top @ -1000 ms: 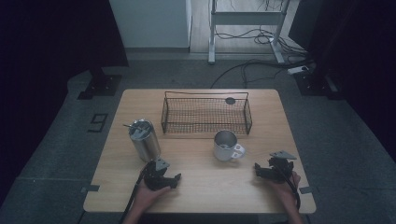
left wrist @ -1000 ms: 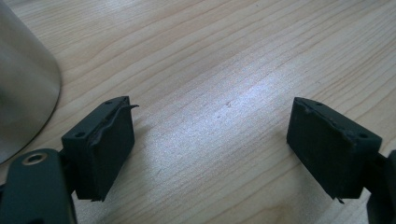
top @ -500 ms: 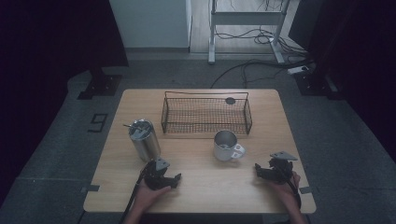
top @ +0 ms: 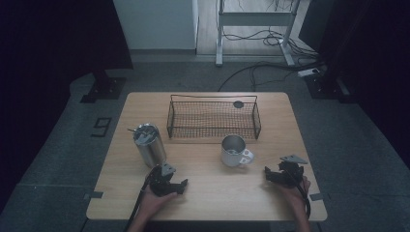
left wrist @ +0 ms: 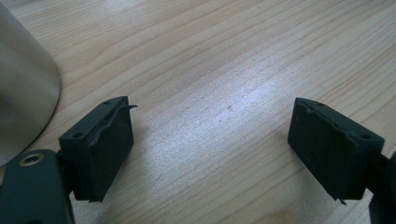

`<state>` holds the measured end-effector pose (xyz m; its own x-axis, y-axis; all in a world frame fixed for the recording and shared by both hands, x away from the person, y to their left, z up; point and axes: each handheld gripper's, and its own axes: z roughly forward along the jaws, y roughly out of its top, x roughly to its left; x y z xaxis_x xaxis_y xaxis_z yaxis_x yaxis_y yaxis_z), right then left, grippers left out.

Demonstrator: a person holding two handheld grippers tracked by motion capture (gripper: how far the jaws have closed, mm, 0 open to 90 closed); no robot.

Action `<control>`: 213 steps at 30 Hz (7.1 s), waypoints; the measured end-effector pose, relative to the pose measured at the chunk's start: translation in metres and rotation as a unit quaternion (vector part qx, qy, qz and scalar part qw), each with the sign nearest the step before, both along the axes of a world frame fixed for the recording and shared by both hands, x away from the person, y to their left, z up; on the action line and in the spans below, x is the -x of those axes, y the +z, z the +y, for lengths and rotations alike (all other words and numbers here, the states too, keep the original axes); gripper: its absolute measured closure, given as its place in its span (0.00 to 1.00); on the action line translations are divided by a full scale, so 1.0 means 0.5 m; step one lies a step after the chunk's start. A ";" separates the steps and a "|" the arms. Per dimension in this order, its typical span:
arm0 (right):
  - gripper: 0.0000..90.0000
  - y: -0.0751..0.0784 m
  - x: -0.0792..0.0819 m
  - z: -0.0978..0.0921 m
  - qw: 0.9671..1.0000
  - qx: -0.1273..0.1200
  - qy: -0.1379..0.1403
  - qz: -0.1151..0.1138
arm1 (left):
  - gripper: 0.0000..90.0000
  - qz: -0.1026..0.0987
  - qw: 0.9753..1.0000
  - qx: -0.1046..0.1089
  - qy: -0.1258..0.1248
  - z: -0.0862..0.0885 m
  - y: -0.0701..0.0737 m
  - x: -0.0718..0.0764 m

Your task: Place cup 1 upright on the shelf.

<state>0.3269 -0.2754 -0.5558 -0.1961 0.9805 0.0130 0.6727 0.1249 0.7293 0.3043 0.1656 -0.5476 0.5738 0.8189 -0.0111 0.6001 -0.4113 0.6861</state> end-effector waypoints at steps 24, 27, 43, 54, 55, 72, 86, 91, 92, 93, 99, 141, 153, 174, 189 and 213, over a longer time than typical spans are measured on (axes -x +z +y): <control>0.12 0.001 0.009 0.005 1.000 -0.001 0.000 -0.004 | 0.18 -0.036 0.999 0.032 0.001 0.021 0.064 0.022; 0.12 0.001 0.008 0.004 1.000 -0.002 0.002 -0.004 | 0.17 -0.036 0.998 0.054 -0.003 0.037 0.076 0.022; 0.12 0.001 0.004 0.000 1.000 -0.001 0.011 -0.004 | 0.17 -0.079 0.993 0.072 0.047 0.101 0.120 0.030; 0.12 0.000 0.004 0.000 1.000 -0.001 0.010 -0.004 | 0.17 -0.090 0.990 0.077 0.079 0.137 0.125 0.027; 0.12 0.000 0.004 0.000 1.000 -0.001 0.010 -0.005 | 0.17 -0.090 0.989 0.080 0.086 0.149 0.127 0.026; 0.13 0.000 0.004 0.000 1.000 -0.002 0.008 -0.006 | 0.13 -0.095 0.984 0.097 0.115 0.190 0.125 0.003; 0.14 0.000 0.004 0.000 1.000 -0.002 0.007 -0.006 | 0.07 -0.093 0.983 0.083 0.133 0.192 0.126 -0.029; 0.14 0.001 0.004 0.000 1.000 -0.001 0.006 -0.006 | 0.04 -0.092 0.983 0.082 0.135 0.189 0.141 -0.040; 0.14 0.001 0.004 0.000 1.000 -0.001 0.006 -0.006 | 0.04 -0.092 0.983 0.082 0.135 0.189 0.141 -0.040; 0.14 0.001 0.004 0.000 1.000 -0.002 0.006 -0.006 | 0.04 -0.092 0.983 0.085 0.136 0.190 0.144 -0.045; 0.14 0.001 0.004 -0.001 1.000 -0.001 0.006 -0.006 | 0.02 -0.089 0.983 0.082 0.137 0.190 0.140 -0.062; 0.14 0.001 0.004 -0.001 1.000 -0.001 0.005 -0.006 | 0.03 -0.099 0.981 0.066 0.154 0.142 0.129 -0.133; 0.14 0.001 0.004 -0.001 1.000 -0.002 0.005 -0.006 | 0.04 -0.101 0.980 0.059 0.164 0.137 0.131 -0.132; 0.14 0.001 0.005 -0.001 1.000 -0.001 0.005 -0.006 | 0.04 -0.109 0.981 0.065 0.150 0.126 0.180 -0.116; 0.14 0.001 0.005 -0.001 1.000 -0.001 0.005 -0.006 | 0.04 -0.113 0.982 0.071 0.130 0.114 0.218 -0.111; 0.15 0.001 0.006 -0.001 1.000 -0.001 0.003 -0.006 | 0.04 -0.116 0.982 0.085 0.123 0.097 0.249 -0.123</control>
